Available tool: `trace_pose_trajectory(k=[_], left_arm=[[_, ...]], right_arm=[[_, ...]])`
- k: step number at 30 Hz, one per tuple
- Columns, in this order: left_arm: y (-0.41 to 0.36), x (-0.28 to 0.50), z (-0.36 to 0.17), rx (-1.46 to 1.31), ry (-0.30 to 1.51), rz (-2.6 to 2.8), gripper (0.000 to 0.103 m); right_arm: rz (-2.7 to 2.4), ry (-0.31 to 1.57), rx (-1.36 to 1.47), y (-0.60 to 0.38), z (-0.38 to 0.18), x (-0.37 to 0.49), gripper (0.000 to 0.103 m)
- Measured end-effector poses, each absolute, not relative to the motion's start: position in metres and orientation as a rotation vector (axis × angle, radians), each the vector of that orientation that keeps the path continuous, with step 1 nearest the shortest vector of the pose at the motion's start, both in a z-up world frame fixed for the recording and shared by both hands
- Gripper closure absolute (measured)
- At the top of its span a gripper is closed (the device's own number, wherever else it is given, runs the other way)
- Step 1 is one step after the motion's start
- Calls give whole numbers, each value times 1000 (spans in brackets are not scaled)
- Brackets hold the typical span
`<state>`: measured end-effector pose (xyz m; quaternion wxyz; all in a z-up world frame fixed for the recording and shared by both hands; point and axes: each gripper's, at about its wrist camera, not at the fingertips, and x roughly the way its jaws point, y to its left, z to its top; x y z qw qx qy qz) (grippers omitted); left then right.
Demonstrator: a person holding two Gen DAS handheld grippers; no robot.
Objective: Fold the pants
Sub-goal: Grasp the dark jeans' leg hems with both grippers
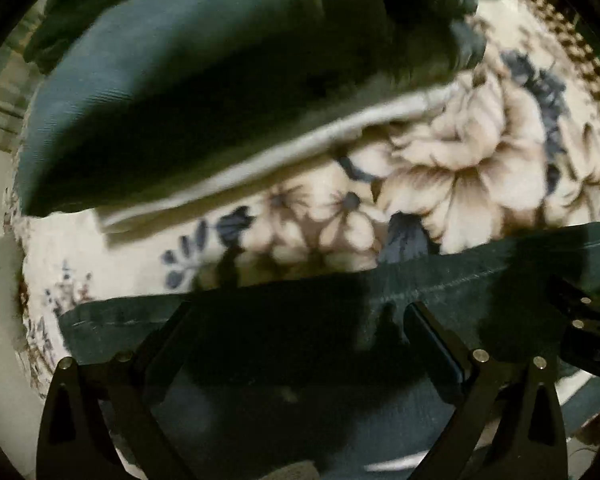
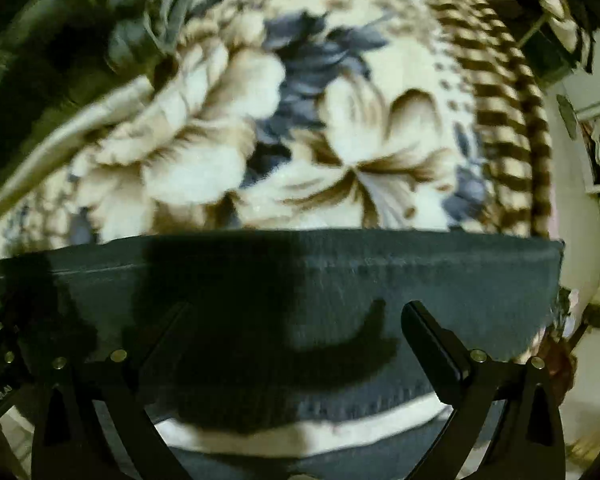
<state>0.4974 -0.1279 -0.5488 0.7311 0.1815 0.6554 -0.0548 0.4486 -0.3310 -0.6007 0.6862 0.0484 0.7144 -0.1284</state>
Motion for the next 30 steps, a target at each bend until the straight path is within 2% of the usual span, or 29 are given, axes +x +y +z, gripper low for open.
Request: trace_pose_trajectory(k=[6,15,17,18,19,20,21,22,23,24,26,30], left_arm=[[-133,505,-579,467,1443,-202,0],[-111,536,-567,395,1507,-342,5],[-103,543,-570,381,1511,-363,9],[-102,544,-570,378,1505,-380,17],[-101,544,-569,379,1495,-410,22],[-102,543,-567,389,1482,-443,36],[-104,542,-563,394,1472,-474,60],[-105,541,-558,412,1457,-504,70],[-105,541,-554,442,1443,-520,86],[-104,542,-552,453,1436,-528,93],[-96,548,-545,424,1429,-537,96],[-80,555,-515,334,1405,-545,100]], right_arm=[[-185,1675,5,-332,-637,472,0],[102,1704,-392,-290,-653,503,1],[136,1737,-402,-287,-664,511,7],[147,1746,-391,-284,-670,513,12],[159,1754,-373,-283,-673,516,21],[180,1759,-363,-280,-674,517,33],[189,1756,-361,-274,-674,518,48],[198,1751,-350,-271,-672,519,56],[192,1747,-345,-270,-670,521,69],[182,1741,-339,-269,-667,523,77],[166,1729,-306,-270,-661,522,87],[108,1678,-196,-274,-640,512,92]])
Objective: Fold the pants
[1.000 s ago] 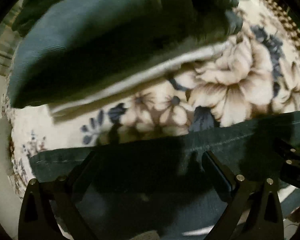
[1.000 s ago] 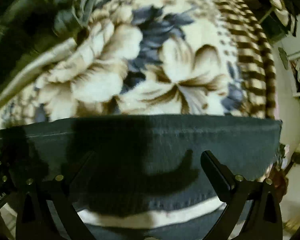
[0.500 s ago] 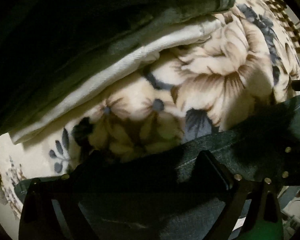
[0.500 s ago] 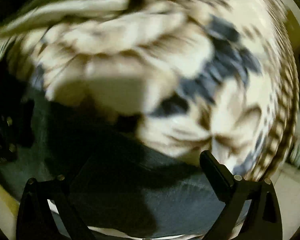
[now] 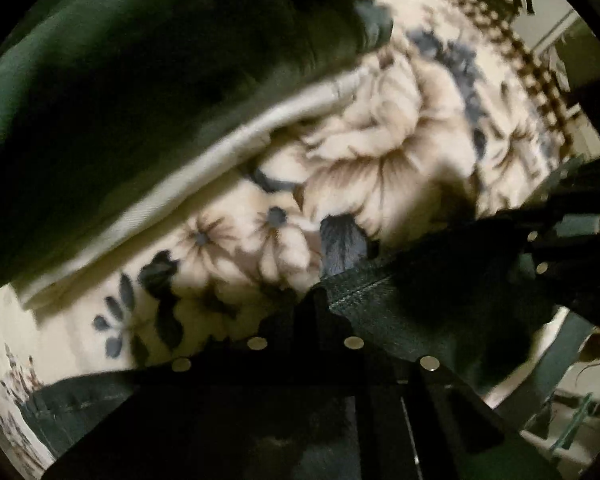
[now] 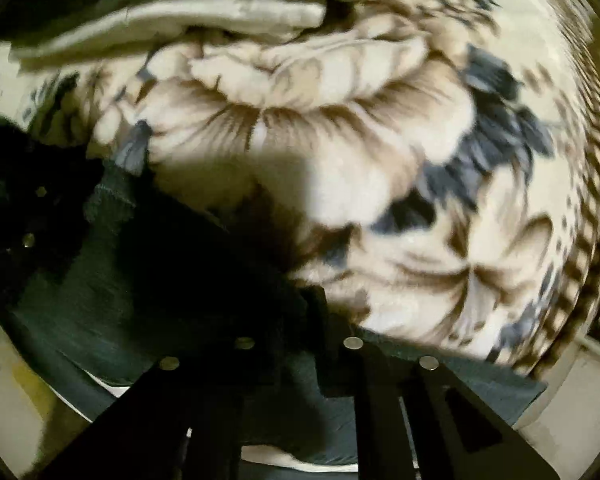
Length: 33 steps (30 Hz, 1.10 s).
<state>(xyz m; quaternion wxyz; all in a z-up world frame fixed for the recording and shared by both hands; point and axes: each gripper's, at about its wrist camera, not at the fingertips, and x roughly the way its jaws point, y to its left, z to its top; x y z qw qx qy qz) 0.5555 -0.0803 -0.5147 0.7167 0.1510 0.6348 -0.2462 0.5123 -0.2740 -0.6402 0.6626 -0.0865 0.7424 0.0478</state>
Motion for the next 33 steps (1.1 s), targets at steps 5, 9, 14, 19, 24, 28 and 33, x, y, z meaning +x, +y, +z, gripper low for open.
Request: trace_pose_trajectory(k=[5,9,14,19,24,28,33], left_arm=[[-60,540,-472,274,1365,-541,100],[-82,461,-457,229,1335,-517,100],[-88,381,-443,139,1374,-480,101],[-96,293,-454,90,1480,-434,101],[-88,237,-492,60,1570,-346,101],[-90,222,-526,46,1607,-273,101],[-96,218,-522,46,1605,-165,89]], right_arm=[[77,1604,-121,-278,-604,482,95],[73,1558,-86,-283,-561,463,95],[105,1524,-29,-264,-528,386,96],[149,1566,-34,-240,-533,284,96],[183,1665,-45,-228,-572,204,96],[178,1712,-71,-221,-607,172,96],[177,1725,-23,-233,-623,170,85]])
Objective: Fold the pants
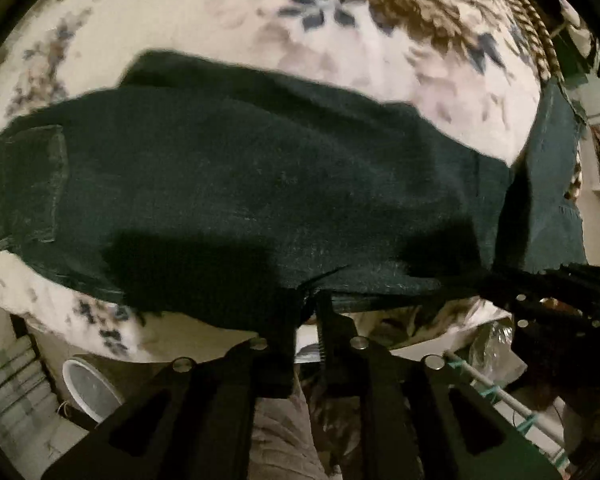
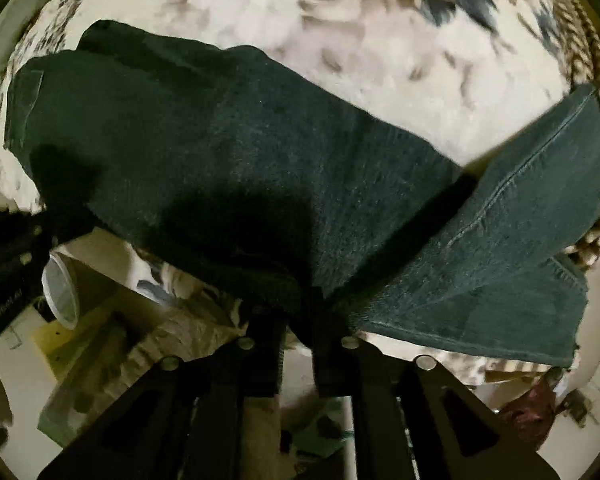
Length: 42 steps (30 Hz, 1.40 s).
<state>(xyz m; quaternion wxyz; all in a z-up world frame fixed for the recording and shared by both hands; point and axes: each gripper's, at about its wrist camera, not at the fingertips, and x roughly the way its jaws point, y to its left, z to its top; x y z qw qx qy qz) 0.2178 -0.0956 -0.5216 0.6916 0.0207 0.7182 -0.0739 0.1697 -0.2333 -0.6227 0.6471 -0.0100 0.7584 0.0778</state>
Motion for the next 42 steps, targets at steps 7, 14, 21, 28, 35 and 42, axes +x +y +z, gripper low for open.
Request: trace_pose_trajectory(k=[7,14,21,28,35,42], left_arm=[[-116,218,-475,30,1489,-82,35],[-170,267,-491,149,1411,-70,20],[-208,301,-525,217,1398,-73,20],[-223,312,-537,259,1408,-79,20],[-229,291,-528,238,1454,-133,20],[-251,256,-543,260,1519,-199,20]], right_arm=[[76,1643,279,-309,-573,160,10],[-311,1493,456,-434,-555,202,10],[-477,1463,459,-485,-605,287,10],[-550,1499,371,-484,-633,308,34],[-600,1357,558,-525,-582,206,93],[-667,1381,891,-579,-600,55,77]])
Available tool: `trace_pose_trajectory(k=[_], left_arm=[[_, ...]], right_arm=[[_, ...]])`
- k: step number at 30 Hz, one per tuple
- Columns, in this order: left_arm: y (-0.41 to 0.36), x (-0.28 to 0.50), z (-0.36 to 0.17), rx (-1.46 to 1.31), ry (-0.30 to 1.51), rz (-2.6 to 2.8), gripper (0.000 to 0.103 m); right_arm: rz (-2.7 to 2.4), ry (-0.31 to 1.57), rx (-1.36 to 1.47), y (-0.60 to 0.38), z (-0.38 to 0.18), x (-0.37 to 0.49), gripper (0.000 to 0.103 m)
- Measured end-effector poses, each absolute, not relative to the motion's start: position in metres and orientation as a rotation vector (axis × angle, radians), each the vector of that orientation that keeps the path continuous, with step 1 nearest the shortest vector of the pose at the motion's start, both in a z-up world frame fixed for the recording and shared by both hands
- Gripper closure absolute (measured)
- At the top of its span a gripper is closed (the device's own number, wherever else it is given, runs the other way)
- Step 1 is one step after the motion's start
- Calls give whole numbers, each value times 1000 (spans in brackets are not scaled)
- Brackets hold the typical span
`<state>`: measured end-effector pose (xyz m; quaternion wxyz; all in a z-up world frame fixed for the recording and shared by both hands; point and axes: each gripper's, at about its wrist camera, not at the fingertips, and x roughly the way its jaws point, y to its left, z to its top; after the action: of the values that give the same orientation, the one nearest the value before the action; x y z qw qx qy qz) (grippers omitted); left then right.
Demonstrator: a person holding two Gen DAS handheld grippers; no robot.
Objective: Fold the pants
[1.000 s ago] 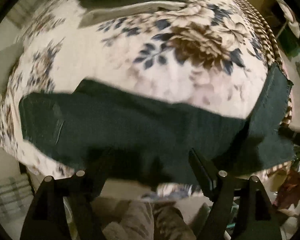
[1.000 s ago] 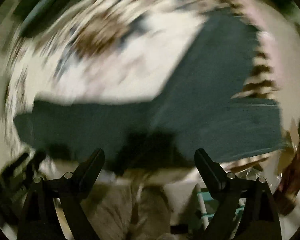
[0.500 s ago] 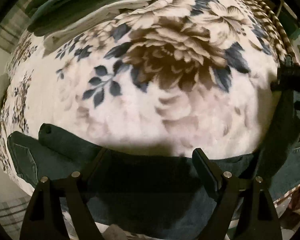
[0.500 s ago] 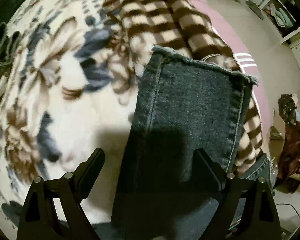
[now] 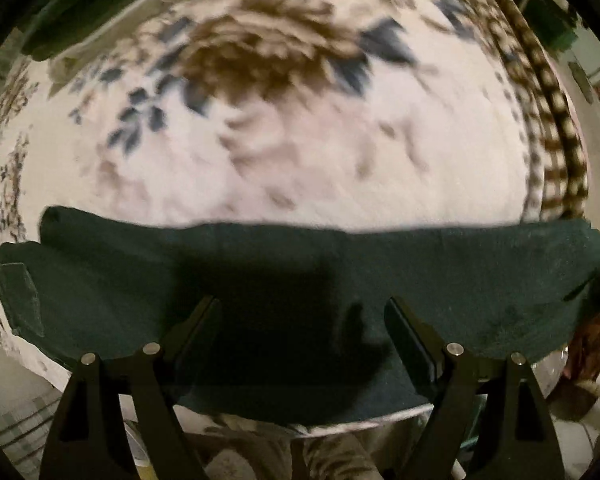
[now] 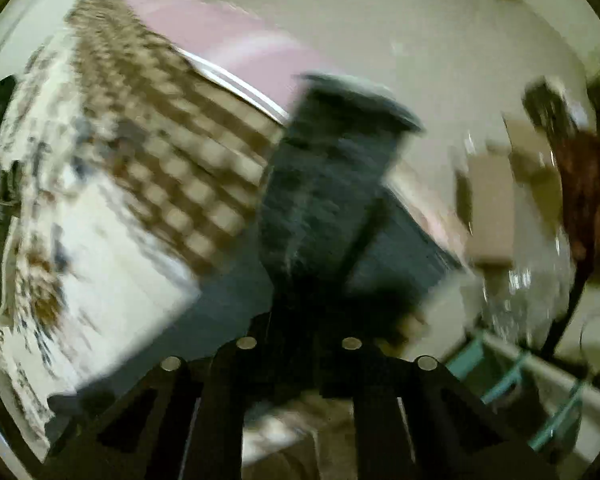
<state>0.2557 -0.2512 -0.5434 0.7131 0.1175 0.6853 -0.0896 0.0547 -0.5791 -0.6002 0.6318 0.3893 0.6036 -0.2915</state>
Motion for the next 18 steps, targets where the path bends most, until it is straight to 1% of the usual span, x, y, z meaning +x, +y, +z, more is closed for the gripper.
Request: trace_pose_trajectory(k=[2,5,8,9,10,11,13,18], left_arm=[[-257,248,-551,264,1538,-214,20],[-262,240,-559,279,1540,-225,20],[-266,233,-562,280,1542,-224,20],[-265,232,-563,278,1542,-221,20],[-268,231,-562,278,1540,-218,20],[-269,232,-562,277,1538,-218,20],[-268,234,-557,273,1529,-219,20],[-259,238,-542,265,1479,-225,20]], right_arm=[[-666,1342,1024,-590,-614,20,64],[-659,1224,1158,-599,-621,-13,62],[-697,1163,1181,-602,-622,-23,62],[-742,1189,1145,-602,-622,-23,76],[-792,1215,1100,-604,-619,-20,92],[-815,1202,1076,-601,-613,-23,98],[-820,1182,1012,-595,-598,-13,98],[-651,976,849,-569,-527,11,98]])
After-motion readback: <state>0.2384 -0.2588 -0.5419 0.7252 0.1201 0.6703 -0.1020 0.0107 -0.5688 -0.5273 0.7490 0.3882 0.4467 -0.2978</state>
